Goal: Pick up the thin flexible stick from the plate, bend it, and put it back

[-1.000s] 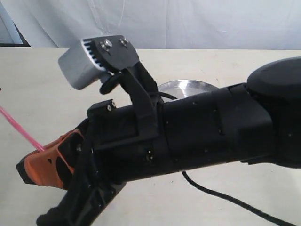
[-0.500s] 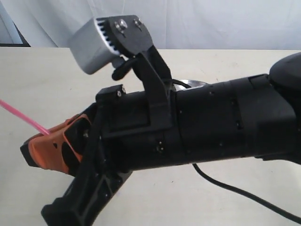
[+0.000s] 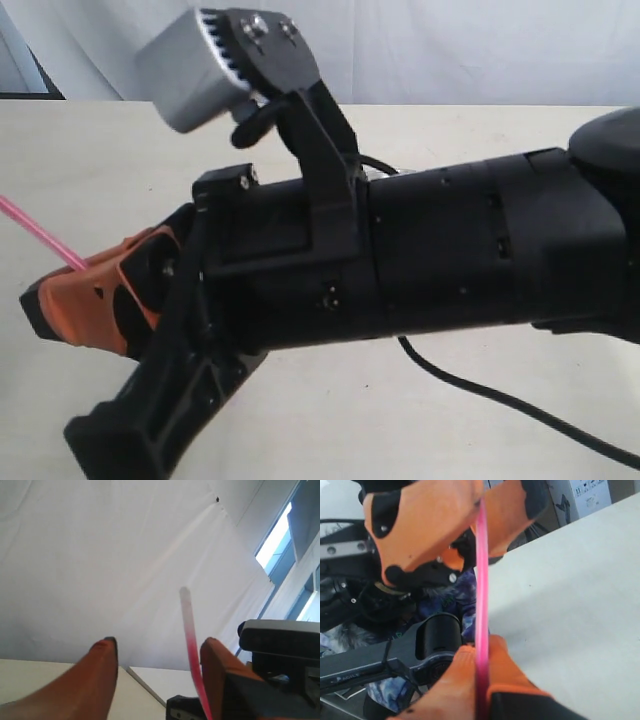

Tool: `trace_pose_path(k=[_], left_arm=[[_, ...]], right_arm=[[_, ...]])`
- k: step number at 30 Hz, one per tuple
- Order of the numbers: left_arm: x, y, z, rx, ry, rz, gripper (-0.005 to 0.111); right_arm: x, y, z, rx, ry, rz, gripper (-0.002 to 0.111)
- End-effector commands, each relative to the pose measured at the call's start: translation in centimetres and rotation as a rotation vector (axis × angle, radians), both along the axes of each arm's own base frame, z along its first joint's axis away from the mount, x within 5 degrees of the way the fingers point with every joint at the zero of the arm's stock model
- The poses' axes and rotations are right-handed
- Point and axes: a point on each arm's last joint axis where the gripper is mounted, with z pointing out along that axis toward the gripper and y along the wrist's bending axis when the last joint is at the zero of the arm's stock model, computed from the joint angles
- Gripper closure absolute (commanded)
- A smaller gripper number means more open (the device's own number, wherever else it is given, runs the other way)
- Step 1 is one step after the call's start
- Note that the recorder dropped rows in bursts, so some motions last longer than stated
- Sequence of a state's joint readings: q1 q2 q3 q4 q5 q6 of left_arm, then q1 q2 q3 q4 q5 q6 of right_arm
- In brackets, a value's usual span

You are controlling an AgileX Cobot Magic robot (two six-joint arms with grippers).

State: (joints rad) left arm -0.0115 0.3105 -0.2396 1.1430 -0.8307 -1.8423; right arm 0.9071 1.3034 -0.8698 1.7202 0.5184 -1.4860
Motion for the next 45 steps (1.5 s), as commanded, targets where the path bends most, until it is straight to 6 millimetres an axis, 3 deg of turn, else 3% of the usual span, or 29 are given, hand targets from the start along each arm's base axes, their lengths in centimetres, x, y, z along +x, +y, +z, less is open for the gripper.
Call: trace_pose_path(k=[1, 5, 11, 16, 23, 29, 32, 45], left_arm=[[0.0, -0.2, 0.1, -0.038, 0.01, -0.056, 0.056], [-0.2, -0.6, 0.1, -0.031, 0.001, -0.118, 0.062], [-0.4, -1.0, -0.1, 0.012, -0.003, -0.174, 0.087], [-0.3, -1.0, -0.4, 0.062, -0.023, -0.155, 0.107], [-0.2, -1.3, -1.3, 0.21, -0.04, -0.137, 0.107], [0.0, -1.2, -1.8, 0.275, -0.027, -0.108, 0.107], [0.0, -1.2, -1.8, 0.28, -0.026, -0.105, 0.107], [-0.2, -1.0, 0.2, 0.142, -0.07, -0.12, 0.107]], right_arm=[[0.2, 0.4, 0.7, 0.029, -0.005, 0.007, 0.109], [0.2, 1.1, 0.2, 0.023, -0.008, 0.056, 0.109], [0.1, 2.3, 0.4, 0.061, 0.001, 0.174, 0.109], [0.3, 2.4, 0.5, 0.058, -0.009, 0.164, 0.109], [0.3, 2.3, -0.1, -0.001, 0.081, 0.146, 0.106], [0.0, 2.3, -0.1, 0.006, 0.116, 0.17, 0.067], [0.0, 2.3, -0.1, -0.002, 0.108, 0.172, 0.059], [0.8, 1.5, -2.4, -0.272, 0.0, 0.115, 0.072]])
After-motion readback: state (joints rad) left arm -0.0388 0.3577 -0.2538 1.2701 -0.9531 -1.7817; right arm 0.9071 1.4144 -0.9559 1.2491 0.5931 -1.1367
